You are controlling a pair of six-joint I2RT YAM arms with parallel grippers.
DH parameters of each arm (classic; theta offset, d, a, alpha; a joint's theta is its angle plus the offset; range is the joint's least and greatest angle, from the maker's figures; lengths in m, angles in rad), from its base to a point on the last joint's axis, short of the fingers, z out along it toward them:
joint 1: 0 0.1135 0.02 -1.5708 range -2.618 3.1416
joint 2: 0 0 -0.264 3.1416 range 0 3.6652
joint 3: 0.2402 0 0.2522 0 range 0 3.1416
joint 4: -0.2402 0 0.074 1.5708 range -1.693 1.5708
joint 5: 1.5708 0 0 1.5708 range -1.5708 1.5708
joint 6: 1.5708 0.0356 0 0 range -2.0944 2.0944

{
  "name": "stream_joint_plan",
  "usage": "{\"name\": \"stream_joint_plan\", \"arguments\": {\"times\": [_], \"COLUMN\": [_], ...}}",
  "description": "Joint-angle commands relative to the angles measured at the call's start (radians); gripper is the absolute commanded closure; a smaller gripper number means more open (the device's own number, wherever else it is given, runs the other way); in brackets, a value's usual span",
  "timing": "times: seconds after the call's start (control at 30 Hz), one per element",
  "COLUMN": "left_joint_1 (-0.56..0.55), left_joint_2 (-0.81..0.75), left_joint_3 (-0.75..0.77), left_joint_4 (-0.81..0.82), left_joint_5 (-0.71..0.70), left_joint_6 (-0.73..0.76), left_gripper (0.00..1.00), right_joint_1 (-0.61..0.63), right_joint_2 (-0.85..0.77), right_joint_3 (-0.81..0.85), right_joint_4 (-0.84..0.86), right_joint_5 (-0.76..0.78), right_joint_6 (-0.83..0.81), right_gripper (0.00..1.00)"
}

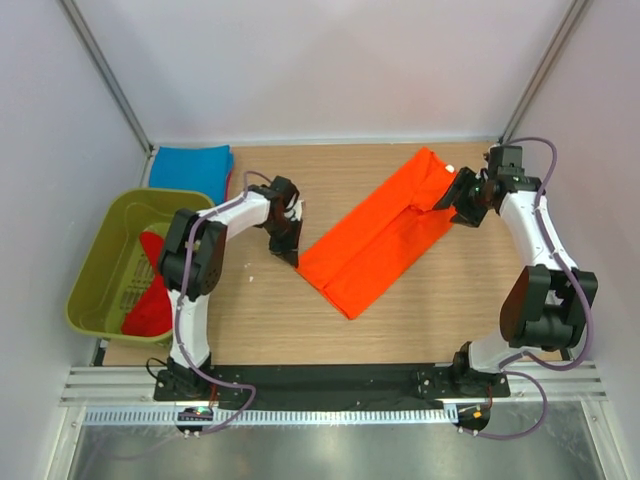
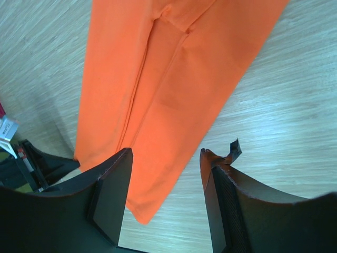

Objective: Fold and stack the t-shirts
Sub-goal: Fold the tshirt

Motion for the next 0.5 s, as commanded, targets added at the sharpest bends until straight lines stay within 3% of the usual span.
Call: {"name": "stream_joint_plan", "arguments": {"times": [0.0, 0.23, 0.47], "left_joint_1": [0.002, -0.021, -0.037], "left_joint_2": [-0.104, -0.336, -0.491], "left_joint_3": [-0.118, -0.412, -0.604], "left_joint_4": [0.019, 0.122, 0.224], "left_joint_5": [-0.009, -0.029, -0.001], "left_joint_6": [-0.107, -0.239, -0.331], "left_gripper": [1.00, 1.00, 1.00], "right_joint_1": [0.006, -0.011, -0.117], "right_joint_2": [-0.040, 0.025, 0.182], "right_joint_3": [-0.031, -0.116, -0.148], "right_joint_4": [0.038, 0.237, 0.507], "right_joint_5": [0.038, 0.115, -0.011], "right_joint_6": [0.053, 0.090, 0.139], "right_gripper": [0.39, 0.38, 0.47]}}
